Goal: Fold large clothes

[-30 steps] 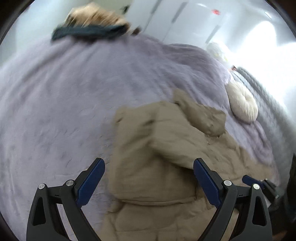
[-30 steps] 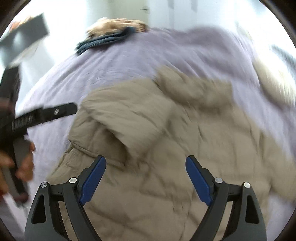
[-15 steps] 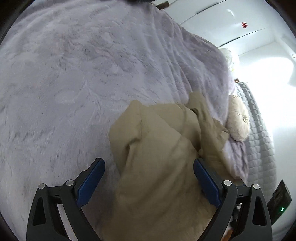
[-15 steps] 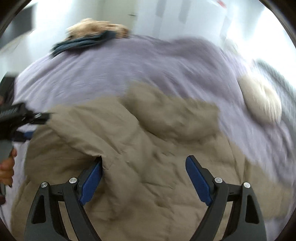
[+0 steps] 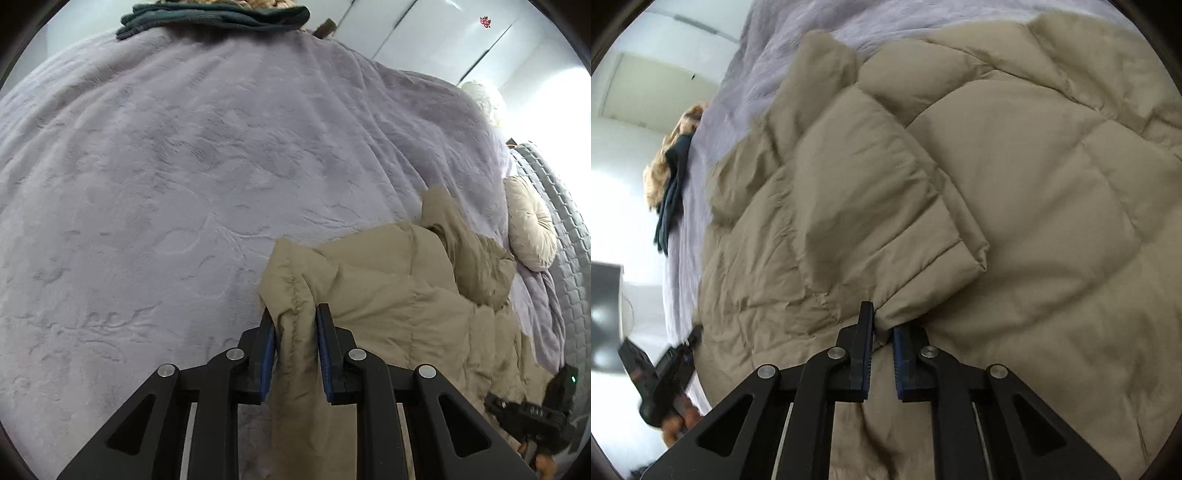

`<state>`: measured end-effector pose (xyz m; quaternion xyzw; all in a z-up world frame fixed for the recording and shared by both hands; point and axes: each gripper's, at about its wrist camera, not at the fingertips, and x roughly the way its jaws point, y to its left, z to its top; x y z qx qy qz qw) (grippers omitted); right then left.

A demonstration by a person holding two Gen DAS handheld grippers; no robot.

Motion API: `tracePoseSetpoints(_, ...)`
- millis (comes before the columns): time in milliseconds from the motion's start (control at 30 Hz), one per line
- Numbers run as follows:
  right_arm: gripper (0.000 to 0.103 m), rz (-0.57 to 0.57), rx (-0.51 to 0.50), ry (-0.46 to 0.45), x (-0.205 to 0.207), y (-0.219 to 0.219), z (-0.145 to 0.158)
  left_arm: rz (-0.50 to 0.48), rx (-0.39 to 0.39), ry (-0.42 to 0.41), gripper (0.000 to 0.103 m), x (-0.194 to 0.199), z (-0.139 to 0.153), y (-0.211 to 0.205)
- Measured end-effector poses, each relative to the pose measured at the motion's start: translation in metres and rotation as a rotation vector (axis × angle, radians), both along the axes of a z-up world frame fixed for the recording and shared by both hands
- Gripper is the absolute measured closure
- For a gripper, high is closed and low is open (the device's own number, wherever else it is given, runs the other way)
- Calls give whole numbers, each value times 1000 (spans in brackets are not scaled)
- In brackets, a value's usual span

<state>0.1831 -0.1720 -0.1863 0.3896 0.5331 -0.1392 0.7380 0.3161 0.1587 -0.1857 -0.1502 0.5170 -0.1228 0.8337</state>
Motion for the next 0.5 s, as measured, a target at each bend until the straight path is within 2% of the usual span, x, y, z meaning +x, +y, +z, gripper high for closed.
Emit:
tracePoseSetpoints(133,91,69,-33,-6,-15,5,22,-5,15,-26,81,-7,23,11)
tracePoseSetpoints(233,91,87,-142,-27,-23,4,49,-13,29,-73,81,-18,54,23)
tracePoseSetpoints(333,91,84,-217,-72,-19,-6,67,-70,21,-100,81,-35,74,22)
tracePoseSetpoints(400,91,88,-245,-72,-15,-7,68,-119,34,-89,81,-49,73,12)
tracePoseSetpoints(500,91,120,-249,-48,-3,-6,53,-185,65,-44,81,-64,51,-12)
